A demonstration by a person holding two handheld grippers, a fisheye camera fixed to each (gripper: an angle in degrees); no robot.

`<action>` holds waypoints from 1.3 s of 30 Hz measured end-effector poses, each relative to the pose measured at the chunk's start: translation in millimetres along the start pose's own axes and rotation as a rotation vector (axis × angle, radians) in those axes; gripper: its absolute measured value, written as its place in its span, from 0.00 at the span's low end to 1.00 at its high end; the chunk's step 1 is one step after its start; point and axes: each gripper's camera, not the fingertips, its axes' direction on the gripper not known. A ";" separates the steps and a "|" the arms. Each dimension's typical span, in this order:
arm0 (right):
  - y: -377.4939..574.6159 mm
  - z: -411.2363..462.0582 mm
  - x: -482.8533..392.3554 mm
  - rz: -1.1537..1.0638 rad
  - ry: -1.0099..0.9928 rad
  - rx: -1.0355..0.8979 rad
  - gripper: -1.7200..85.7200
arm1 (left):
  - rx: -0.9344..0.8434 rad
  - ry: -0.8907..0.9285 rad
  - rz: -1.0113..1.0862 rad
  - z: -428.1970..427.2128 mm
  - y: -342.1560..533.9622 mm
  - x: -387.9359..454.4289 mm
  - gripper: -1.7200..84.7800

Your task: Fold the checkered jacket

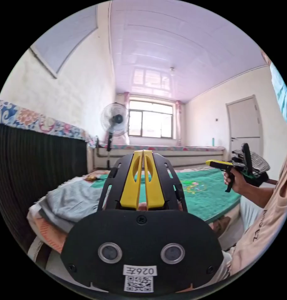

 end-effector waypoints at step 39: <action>-611.4 -353.7 229.3 0.583 0.731 -0.405 0.07 | -0.867 1.293 -0.081 903.8 -45.2 840.3 0.27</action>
